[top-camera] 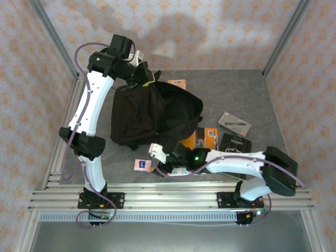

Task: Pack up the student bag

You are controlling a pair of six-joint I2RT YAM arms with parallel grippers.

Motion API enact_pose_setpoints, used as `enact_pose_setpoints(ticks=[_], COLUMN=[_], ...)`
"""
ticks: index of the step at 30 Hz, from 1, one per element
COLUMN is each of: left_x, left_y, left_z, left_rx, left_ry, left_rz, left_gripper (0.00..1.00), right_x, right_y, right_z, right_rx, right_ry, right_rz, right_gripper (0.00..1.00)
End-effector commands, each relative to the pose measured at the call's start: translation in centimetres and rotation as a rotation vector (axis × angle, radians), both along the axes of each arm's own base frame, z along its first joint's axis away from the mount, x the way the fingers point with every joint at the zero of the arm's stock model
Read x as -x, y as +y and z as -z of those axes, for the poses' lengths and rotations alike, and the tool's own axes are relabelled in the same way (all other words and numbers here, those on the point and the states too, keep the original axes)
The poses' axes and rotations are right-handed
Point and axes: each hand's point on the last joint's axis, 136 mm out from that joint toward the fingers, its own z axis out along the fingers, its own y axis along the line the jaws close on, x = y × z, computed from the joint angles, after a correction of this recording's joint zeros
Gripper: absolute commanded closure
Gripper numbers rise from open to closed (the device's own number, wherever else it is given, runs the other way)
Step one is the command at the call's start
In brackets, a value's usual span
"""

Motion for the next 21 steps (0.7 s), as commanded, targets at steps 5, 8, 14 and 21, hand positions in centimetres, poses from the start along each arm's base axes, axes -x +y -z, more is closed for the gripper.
enact_pose_setpoints(ticks=[5,8,14,21], left_x=[0.7,0.7,0.7,0.8], left_y=[0.3,0.3,0.6,0.7], left_z=[-3.1,-3.1,-3.1,-2.8], left_rx=[0.064,0.067,0.072,0.08], left_ry=[-0.071,-0.069,-0.067,-0.051], left_rz=[0.007,0.007,0.0,0.001], left_gripper=[1.0,1.0,1.0,1.0], right_x=[-1.9,-1.9,-1.4,-1.6], right_y=[4.0,4.9,6.4,7.6], right_z=[0.7,1.7,4.1,6.6], right_rx=[-0.033,-0.018,0.033,0.1], right_ry=[-0.038,-0.027,0.011,0.026], right_rz=[0.049,0.042,-0.008,-0.014], right_gripper=[0.1,0.1,0.12,0.21])
